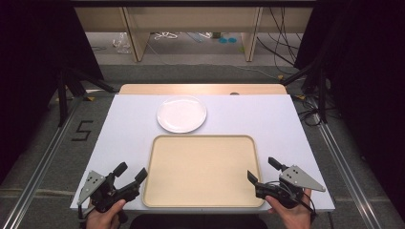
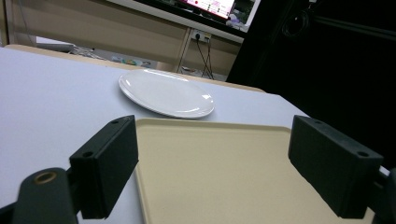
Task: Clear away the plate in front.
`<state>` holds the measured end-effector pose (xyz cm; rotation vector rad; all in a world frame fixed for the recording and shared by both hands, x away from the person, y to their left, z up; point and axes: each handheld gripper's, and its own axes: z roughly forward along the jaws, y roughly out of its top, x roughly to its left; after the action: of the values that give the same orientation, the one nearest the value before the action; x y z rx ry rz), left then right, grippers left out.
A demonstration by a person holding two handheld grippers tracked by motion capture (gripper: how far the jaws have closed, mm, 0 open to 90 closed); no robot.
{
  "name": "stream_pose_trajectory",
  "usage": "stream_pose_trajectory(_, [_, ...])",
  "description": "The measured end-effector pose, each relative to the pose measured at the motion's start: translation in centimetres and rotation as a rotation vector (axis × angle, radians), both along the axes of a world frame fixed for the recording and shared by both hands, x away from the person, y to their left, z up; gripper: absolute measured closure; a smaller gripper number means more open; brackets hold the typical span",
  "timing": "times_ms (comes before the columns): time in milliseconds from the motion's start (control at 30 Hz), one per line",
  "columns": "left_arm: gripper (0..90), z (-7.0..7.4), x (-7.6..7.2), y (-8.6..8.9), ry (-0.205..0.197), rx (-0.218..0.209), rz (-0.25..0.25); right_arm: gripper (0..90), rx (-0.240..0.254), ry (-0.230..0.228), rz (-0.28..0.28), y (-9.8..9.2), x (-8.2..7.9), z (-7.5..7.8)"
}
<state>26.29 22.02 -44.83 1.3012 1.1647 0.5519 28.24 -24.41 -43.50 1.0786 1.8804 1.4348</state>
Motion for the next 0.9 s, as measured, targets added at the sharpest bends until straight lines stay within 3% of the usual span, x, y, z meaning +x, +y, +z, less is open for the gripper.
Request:
stream_pose_trajectory(167, [15.2, -0.1, 0.1, 0.1, 0.017, -0.027, 0.001, 15.6, -0.009, 0.006, 0.005, -0.1, 0.0, 0.0])
stream_pose_trajectory(667, [15.2, -0.4, 0.7, -0.9, 0.010, -0.039, -0.012, 15.6, -0.005, -0.013, 0.012, 0.0, 0.0, 0.1])
stream_pose_trajectory(833, [15.2, -0.3, 1.5, -1.4, 0.019, -0.070, -0.034, 15.6, -0.005, -0.011, 0.014, 0.0, 0.0, 0.1])
stream_pose_trajectory(900, [15.4, -0.2, 2.0, -1.6, 0.025, -0.096, -0.053, 15.6, -0.012, -0.032, 0.016, 0.0, 0.1, 0.1])
